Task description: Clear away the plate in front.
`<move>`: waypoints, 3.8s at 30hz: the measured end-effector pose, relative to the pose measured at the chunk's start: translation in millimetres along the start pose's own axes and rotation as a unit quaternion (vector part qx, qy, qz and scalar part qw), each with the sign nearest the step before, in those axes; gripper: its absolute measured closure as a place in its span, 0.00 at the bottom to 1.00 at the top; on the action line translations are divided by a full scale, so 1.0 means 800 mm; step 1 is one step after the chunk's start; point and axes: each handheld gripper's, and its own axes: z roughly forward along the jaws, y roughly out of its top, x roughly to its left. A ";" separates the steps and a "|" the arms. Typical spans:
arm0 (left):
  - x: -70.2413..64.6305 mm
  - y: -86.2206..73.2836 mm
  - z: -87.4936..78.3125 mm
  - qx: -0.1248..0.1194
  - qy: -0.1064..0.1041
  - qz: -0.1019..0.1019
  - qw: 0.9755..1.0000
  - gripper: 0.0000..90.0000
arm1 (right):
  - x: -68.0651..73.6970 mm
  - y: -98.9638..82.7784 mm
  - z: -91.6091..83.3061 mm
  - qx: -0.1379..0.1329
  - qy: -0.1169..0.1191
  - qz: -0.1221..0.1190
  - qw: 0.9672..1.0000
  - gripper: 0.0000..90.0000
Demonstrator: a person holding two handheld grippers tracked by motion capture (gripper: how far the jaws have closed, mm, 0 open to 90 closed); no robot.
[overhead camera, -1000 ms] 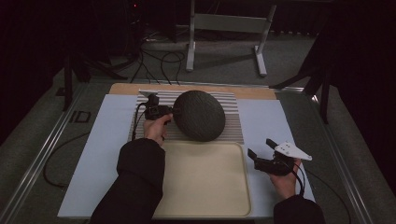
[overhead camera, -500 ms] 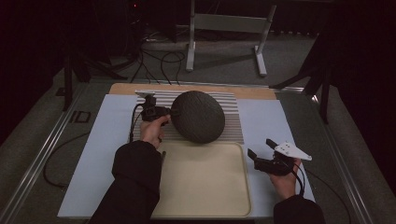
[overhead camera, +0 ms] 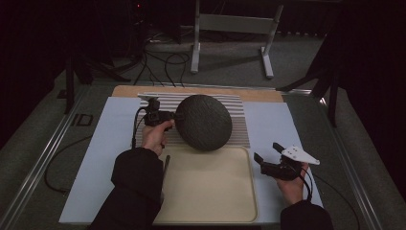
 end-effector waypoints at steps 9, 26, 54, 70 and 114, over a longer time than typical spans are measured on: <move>-0.003 -0.010 -0.005 0.007 -0.004 0.006 1.000 0.95 | 0.000 0.000 0.000 0.000 0.000 0.000 1.000 0.13; -0.005 -0.029 -0.013 0.010 -0.011 0.005 1.000 0.95 | 0.000 0.000 0.000 0.000 -0.001 -0.001 1.000 0.13; 0.012 -0.058 -0.025 0.013 -0.015 -0.012 1.000 0.95 | 0.001 0.000 0.000 0.000 -0.001 -0.002 1.000 0.13; 0.021 -0.073 -0.030 0.016 -0.020 -0.017 1.000 0.95 | 0.000 -0.001 0.001 0.001 -0.002 -0.003 1.000 0.13; 0.025 -0.105 -0.040 0.023 -0.044 -0.018 0.999 0.95 | 0.001 -0.001 0.001 0.003 -0.002 -0.004 1.000 0.13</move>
